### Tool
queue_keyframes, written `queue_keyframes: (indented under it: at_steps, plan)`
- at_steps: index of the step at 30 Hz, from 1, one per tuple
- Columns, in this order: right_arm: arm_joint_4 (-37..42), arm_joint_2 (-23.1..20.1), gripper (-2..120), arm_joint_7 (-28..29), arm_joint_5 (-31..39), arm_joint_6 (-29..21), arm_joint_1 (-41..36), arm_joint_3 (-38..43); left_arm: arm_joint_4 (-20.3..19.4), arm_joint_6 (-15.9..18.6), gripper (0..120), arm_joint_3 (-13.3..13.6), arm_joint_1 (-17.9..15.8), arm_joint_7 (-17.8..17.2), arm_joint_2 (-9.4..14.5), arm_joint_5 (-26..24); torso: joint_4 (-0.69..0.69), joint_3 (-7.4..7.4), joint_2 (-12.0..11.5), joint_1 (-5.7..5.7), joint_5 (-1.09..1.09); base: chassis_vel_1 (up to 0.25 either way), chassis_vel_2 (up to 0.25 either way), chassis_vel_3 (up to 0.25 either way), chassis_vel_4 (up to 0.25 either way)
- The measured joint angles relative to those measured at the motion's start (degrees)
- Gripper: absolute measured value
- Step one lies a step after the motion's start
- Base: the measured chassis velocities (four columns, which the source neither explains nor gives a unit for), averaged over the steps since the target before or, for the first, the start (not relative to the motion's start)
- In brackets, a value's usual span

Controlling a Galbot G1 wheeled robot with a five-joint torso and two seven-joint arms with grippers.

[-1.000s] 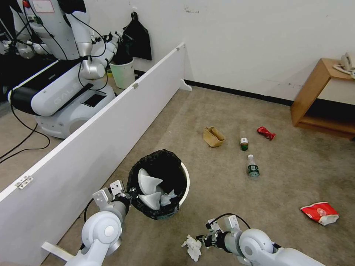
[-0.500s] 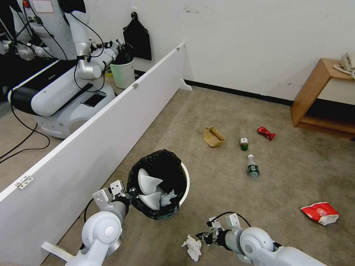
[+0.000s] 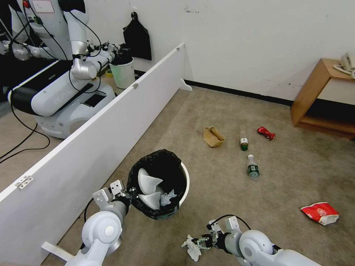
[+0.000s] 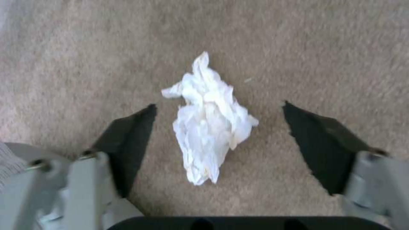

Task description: Pick up the trash bin, then pick up the garbage from the floor and place it into the trash bin.

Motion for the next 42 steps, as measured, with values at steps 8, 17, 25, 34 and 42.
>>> queue_keyframes:
  at_steps: [8, 17, 25, 34, 42]
  plan:
    - [-0.21, 0.42, 98, -0.02, -0.18, -0.02, -0.15, -0.05, -0.12, 0.0, 2, -0.03, 0.3, 0.07, 0.01, 0.13, 0.0, 0.0, 0.0, 0.0, 0.0, 0.0, 0.0, 0.0, 0.0]
    - [-0.75, 1.33, 98, 0.06, -0.36, -0.04, -0.37, -0.32, -0.3, 0.0, 2, 0.03, 0.67, 0.28, -0.26, 0.54, 0.0, 0.0, 0.0, 0.0, 0.0, 0.0, 0.0, 0.0, 0.0]
    - [-2.12, 2.57, 98, 0.2, -0.84, -0.04, -0.84, -0.58, -0.83, -0.01, 2, -0.02, 1.24, 0.33, -0.25, 0.77, 0.0, 0.0, 0.0, 0.0, 0.0, 0.0, 0.0, 0.0, 0.0]
    - [-3.03, 3.13, 98, 0.22, -1.65, 0.05, -1.58, -0.32, -1.33, -0.03, 2, -0.19, 1.54, 0.4, -0.53, 1.05, 0.0, 0.0, 0.0, 0.0, 0.0, 0.0, 0.0, 0.0, 0.0]
    - [-3.73, 3.45, 98, 0.17, -2.31, 0.13, -1.96, -0.18, -1.84, -0.03, 2, -0.57, 2.14, 0.44, -0.49, 1.2, 0.0, 0.0, 0.0, 0.0, 0.0, 0.0, 0.0, 0.0, 0.0]
